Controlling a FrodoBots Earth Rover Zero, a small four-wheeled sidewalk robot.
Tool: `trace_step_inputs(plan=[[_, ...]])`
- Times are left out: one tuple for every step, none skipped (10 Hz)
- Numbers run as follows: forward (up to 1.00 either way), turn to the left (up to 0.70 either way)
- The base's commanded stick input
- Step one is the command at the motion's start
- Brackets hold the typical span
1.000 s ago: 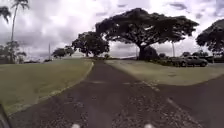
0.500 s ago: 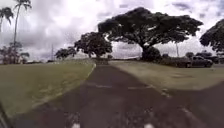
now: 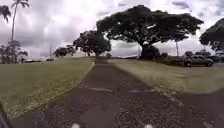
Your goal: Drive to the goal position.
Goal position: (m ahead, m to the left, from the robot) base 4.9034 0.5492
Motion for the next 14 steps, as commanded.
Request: trace_step_inputs(plan=[[0.7,0.0],[0.7,0.0],[0.7,0.0],[0.7,0.0],[0.7,0.0],[0.7,0.0],[0.7,0.0],[0.7,0.0],[0.7,0.0],[0.7,0.0],[0.7,0.0],[0.7,0.0],[0.7,0.0],[0.7,0.0]])
